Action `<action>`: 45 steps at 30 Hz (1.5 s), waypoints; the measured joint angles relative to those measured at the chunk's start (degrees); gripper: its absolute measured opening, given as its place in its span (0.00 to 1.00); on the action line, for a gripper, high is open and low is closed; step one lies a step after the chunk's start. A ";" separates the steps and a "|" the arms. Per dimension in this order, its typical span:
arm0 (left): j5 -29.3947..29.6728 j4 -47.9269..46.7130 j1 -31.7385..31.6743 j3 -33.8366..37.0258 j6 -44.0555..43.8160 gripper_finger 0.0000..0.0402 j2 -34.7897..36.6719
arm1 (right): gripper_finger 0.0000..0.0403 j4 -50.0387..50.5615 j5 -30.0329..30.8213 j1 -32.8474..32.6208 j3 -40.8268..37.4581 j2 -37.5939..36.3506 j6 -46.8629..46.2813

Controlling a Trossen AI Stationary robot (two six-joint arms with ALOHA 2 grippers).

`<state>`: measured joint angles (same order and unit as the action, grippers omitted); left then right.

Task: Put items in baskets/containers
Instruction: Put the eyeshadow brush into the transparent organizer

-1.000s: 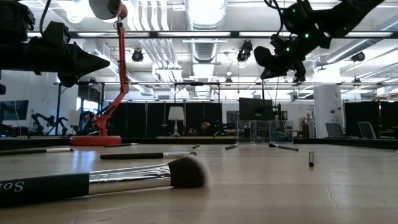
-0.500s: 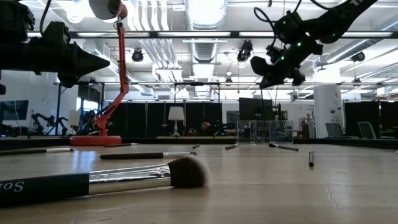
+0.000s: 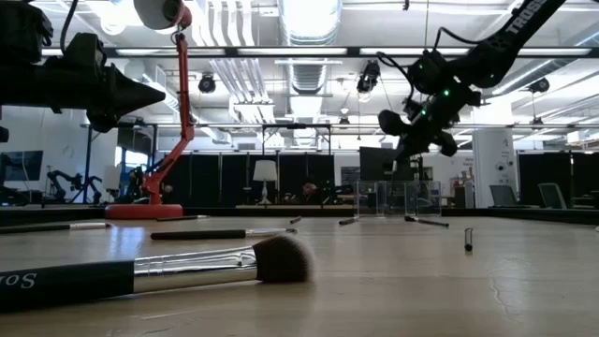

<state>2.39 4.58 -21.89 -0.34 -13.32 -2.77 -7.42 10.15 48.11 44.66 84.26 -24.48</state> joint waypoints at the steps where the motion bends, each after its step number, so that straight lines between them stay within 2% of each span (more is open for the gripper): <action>1: 0.00 -0.16 0.00 0.00 -0.06 0.00 -0.01 | 0.02 0.20 -0.84 0.70 -0.03 0.13 -0.02; 5: 0.00 -0.27 0.00 0.00 -0.20 0.00 -0.01 | 0.02 0.00 -3.35 2.44 -0.03 0.65 0.49; 16: 0.02 -0.51 0.00 0.00 -0.07 0.00 -0.01 | 0.02 3.26 -3.28 3.48 1.56 1.19 3.73; 28: 0.07 -0.68 0.00 0.00 0.21 0.00 -0.01 | 0.02 4.09 4.47 3.60 2.68 1.10 5.01; 45: 0.26 -0.79 0.00 0.00 0.70 0.00 -0.02 | 0.04 3.13 2.90 0.12 2.92 0.82 9.76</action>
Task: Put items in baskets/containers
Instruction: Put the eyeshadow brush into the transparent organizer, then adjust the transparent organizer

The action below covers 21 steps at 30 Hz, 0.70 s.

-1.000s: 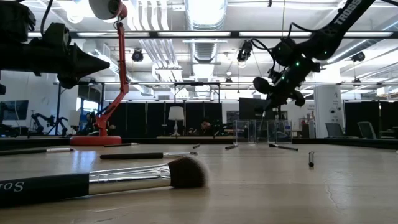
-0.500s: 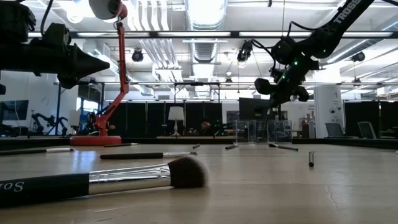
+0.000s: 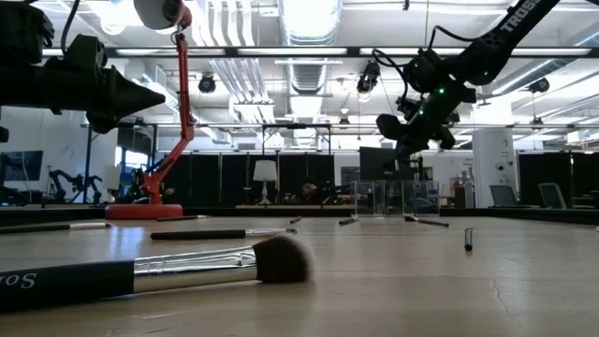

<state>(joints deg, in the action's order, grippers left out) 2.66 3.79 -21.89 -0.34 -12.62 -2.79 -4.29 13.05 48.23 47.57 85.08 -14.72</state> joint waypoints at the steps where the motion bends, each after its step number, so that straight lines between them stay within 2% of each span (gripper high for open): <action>1: 0.00 0.00 0.00 0.00 0.00 0.00 0.00 | 0.05 0.18 -0.03 0.00 -0.02 -0.16 0.07; 9: 0.02 -0.04 0.00 0.00 0.00 0.00 0.00 | 0.21 6.04 -0.03 -0.30 2.00 -2.54 1.00; 12: 0.02 -0.13 0.00 0.00 0.02 0.00 0.00 | 0.24 8.51 -0.50 -1.27 3.53 -3.50 4.39; 15: 0.02 -0.13 0.00 0.00 0.03 0.00 0.01 | 0.22 11.09 -4.33 -3.44 4.54 -4.21 7.86; 18: 0.03 -0.11 0.00 0.00 0.65 0.00 0.02 | 0.14 12.83 -10.96 -6.52 4.72 -4.46 10.99; 21: 0.35 -0.09 0.00 0.00 0.85 0.00 0.00 | 0.05 14.99 -13.58 -10.21 4.55 -3.67 13.06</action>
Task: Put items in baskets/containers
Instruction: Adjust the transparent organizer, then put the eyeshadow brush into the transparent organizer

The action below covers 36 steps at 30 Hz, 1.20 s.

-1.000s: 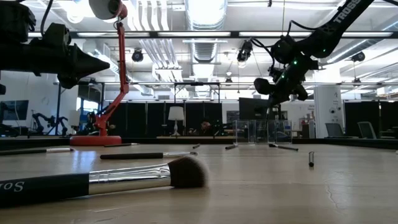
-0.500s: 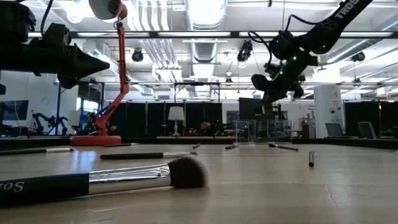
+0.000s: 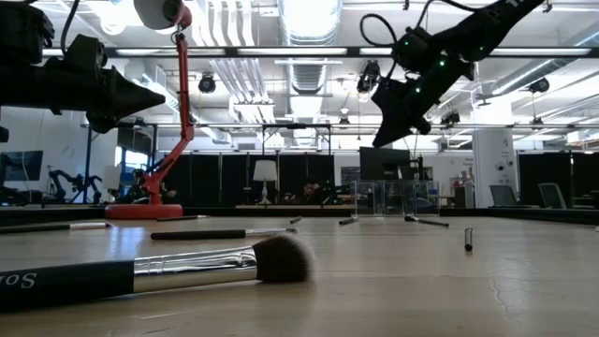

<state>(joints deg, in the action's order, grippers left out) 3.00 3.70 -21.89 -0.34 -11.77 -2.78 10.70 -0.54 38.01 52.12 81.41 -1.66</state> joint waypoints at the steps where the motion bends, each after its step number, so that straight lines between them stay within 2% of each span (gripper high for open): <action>1: 0.13 0.01 -0.01 0.00 0.00 0.00 0.00 | 0.04 1.08 0.02 -1.14 -0.04 0.40 0.56; 7: 0.09 0.07 0.00 0.00 0.02 0.00 0.00 | 0.02 5.02 0.69 -4.00 -0.11 3.90 1.67; 12: 0.04 0.11 0.00 0.00 -0.11 0.00 0.02 | 0.02 5.22 7.72 -3.60 -0.05 7.07 1.65; 18: -0.06 0.13 0.00 0.00 -0.15 0.00 0.02 | 0.02 5.14 8.71 -2.57 1.93 9.99 1.47; 22: -0.06 0.12 0.00 0.00 -0.20 0.00 0.00 | 0.02 5.36 12.01 -2.49 3.67 11.51 1.54; 36: -0.07 -0.78 0.00 0.00 -0.22 0.00 0.01 | 0.02 4.93 14.21 -2.33 5.25 11.33 1.94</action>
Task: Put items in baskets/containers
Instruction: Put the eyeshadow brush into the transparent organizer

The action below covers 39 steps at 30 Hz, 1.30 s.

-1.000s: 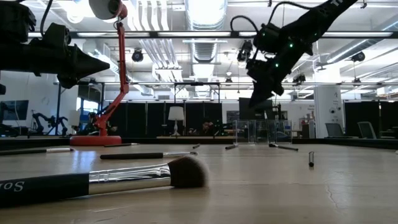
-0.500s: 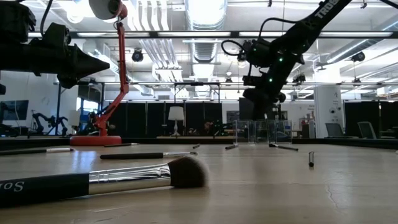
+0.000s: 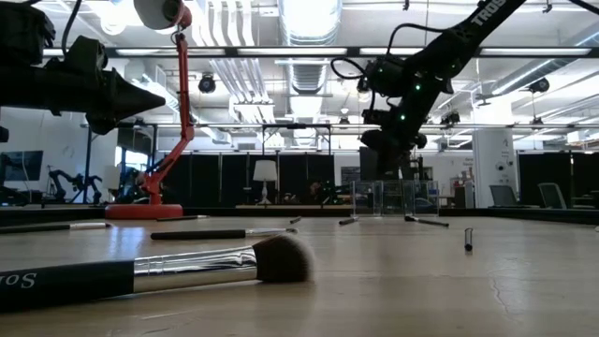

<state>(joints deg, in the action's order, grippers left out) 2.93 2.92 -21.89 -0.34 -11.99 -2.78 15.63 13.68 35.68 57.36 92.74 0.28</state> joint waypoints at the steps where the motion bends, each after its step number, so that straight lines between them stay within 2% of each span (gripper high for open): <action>1: 0.02 -0.07 0.00 0.00 -0.09 0.00 0.00 | 0.02 0.06 0.02 0.00 0.00 -0.37 0.07; 7: 0.18 -1.53 -0.02 0.00 -1.25 0.00 -0.03 | 0.02 -0.42 0.83 -2.12 -1.41 -3.94 0.00; 11: -1.05 -1.49 0.00 0.00 -1.31 0.00 -0.70 | 0.02 -4.81 3.91 -4.43 -6.17 -6.92 -0.90; 17: -5.66 -0.31 0.13 0.00 1.47 0.00 -3.08 | 0.02 -21.75 4.46 -7.57 -17.92 -13.31 -2.79; 23: -6.05 4.30 0.42 -0.11 -3.23 0.00 -7.12 | 0.02 -45.08 4.28 -11.40 -31.19 -19.71 -3.33; 26: -6.07 1.24 0.77 -1.62 -3.50 0.00 -10.37 | 0.02 -54.77 4.21 -12.61 -36.30 -21.45 -3.34; 29: -6.07 -2.73 1.66 -5.02 -4.42 0.00 -14.52 | 0.02 -60.12 4.19 -13.62 -39.73 -22.77 -4.06; 33: -5.42 -10.92 3.59 -10.01 -7.58 0.00 -20.88 | 0.02 -62.45 4.14 -14.62 -42.38 -24.15 -4.95; 39: -1.32 -22.15 7.88 -16.31 -14.89 0.00 -29.97 | 0.02 -62.84 4.14 -15.49 -43.65 -25.22 -2.95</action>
<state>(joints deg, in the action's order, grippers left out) 1.62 -19.23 -14.01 -16.65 -26.88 -32.74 -47.21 17.82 20.19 13.71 67.52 -2.68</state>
